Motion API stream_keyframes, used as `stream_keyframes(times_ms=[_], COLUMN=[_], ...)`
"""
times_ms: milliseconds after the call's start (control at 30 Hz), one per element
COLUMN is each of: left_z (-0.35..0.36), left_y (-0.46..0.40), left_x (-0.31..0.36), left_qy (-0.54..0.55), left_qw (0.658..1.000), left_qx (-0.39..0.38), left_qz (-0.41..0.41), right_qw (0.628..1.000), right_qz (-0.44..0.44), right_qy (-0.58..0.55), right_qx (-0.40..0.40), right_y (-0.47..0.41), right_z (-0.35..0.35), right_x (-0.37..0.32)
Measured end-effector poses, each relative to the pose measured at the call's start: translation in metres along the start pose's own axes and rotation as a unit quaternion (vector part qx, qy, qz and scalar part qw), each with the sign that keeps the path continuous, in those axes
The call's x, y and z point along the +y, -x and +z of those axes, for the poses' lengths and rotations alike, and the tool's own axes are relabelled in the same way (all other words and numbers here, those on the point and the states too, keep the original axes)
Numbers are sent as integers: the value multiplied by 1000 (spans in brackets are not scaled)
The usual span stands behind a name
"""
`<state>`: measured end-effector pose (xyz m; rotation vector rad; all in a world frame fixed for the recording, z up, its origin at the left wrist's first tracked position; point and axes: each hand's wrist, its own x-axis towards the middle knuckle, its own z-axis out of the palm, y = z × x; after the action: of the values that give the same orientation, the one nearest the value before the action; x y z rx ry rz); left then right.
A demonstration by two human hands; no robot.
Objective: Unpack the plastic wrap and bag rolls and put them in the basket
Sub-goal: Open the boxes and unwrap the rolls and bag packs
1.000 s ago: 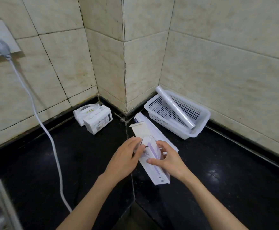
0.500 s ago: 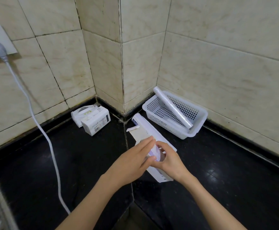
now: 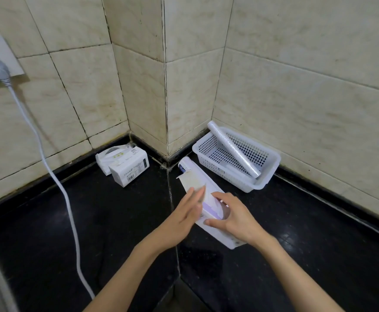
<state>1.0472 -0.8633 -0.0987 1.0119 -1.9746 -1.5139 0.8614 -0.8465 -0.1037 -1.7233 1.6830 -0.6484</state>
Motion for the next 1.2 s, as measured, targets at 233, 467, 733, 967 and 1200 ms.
stream_keyframes(times_ms=[233,467,733,967,1200], left_z=[5,8,3,-7,0], left_y=[-14,-15,-7,-1,-6], left_x=[-11,-30,-36,-34,-27], left_qy=[448,563,523,429,415], left_qw=[889,816,837,880,866], left_qx=[50,83,123,172,240], left_qz=[-77,-101,-103,-112,-141], right_qw=[906,874,891,934,948], right_qz=[-61,13,-4,-20,-30], right_qy=[384,414,372,277,253], right_qx=[-168,-255,-260,-223,-189], right_y=[-45,-67,-68,-54,-41], right_z=[-41,-47,-48,-49,-43], right_x=[-72,-105,-97,-74,-59])
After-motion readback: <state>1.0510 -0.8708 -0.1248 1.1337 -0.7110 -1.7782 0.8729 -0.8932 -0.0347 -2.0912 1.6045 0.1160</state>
